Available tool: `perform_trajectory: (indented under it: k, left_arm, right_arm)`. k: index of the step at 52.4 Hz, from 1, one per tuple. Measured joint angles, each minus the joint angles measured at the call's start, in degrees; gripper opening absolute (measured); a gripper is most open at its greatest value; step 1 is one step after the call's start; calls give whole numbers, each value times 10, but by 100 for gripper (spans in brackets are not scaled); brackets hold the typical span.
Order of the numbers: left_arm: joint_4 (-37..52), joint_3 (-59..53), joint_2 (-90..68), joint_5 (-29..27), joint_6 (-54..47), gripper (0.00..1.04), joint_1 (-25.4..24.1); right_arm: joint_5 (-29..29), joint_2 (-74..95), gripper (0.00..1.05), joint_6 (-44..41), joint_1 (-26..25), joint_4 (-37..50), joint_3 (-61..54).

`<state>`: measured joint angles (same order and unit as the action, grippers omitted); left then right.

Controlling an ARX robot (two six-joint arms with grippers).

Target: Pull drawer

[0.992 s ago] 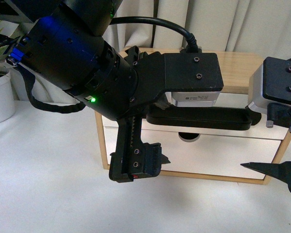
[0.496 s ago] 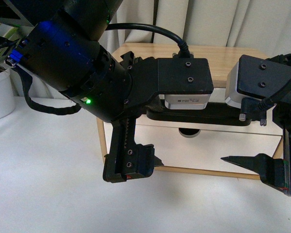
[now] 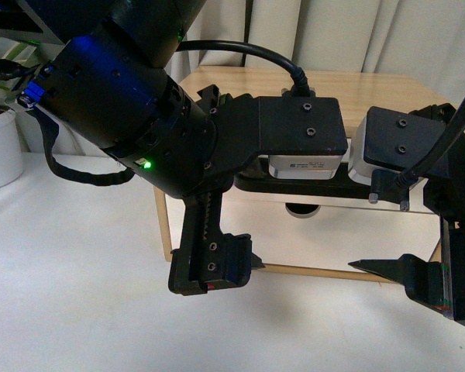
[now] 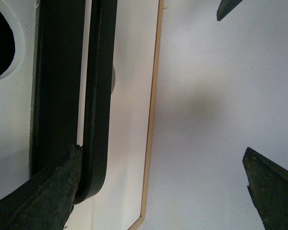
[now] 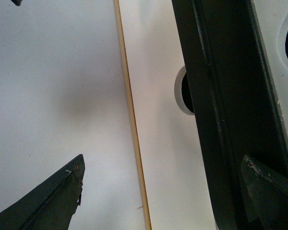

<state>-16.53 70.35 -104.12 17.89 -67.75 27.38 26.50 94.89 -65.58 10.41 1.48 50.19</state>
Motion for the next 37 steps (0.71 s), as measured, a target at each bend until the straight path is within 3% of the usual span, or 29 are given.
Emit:
perform_trajectory:
  k: [37]
  left_arm:
    - [-59,5,10,-24,-33,99,19]
  right_arm:
    - [7,-3,96,-25,2,-43,1]
